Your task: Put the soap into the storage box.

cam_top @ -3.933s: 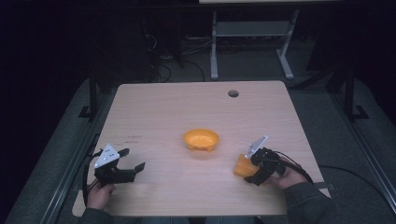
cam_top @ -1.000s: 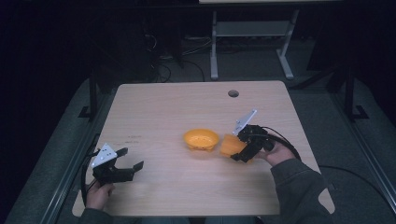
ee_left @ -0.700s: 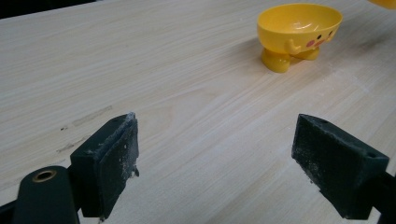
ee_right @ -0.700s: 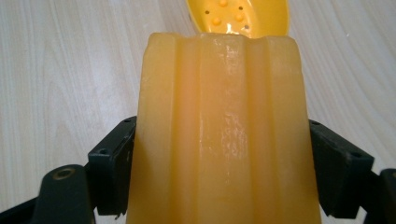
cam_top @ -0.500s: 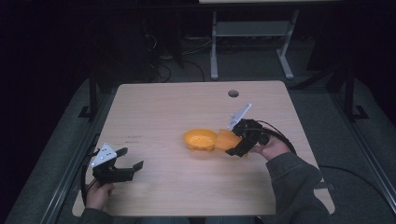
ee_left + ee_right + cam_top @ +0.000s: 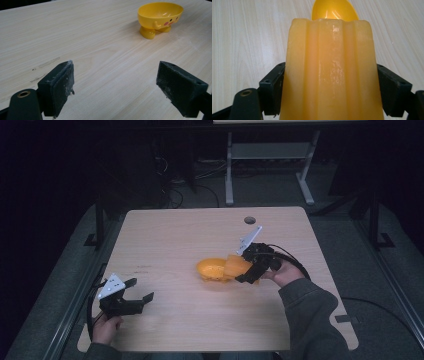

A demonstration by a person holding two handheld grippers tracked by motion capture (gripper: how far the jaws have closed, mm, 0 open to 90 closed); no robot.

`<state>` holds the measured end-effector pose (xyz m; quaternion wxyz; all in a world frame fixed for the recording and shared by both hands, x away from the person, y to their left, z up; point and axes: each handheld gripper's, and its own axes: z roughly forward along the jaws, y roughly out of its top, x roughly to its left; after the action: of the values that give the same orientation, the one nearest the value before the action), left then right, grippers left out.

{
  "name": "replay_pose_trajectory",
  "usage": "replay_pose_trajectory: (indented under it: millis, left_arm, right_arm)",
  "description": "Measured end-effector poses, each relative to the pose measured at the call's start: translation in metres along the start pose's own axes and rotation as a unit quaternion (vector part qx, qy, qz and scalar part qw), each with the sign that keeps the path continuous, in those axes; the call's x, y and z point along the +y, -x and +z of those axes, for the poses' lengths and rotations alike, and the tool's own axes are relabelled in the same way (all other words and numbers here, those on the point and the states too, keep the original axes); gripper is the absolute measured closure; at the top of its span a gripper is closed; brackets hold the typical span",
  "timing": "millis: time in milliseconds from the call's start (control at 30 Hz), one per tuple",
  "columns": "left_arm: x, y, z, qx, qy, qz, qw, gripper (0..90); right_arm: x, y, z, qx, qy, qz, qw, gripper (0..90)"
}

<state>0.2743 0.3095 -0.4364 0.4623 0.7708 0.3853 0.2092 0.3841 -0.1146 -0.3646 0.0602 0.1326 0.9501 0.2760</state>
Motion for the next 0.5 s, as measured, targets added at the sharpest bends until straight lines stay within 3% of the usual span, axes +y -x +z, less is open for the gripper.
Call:
replay_pose_trajectory:
  millis: [500]
  left_arm:
    - [0.0, -0.001, 0.0, 0.0, 0.0, 0.001, 1.0, 14.1]
  right_arm:
    - [0.027, 0.01, 0.011, 0.009, -0.003, -0.017, 0.9998, 20.7]
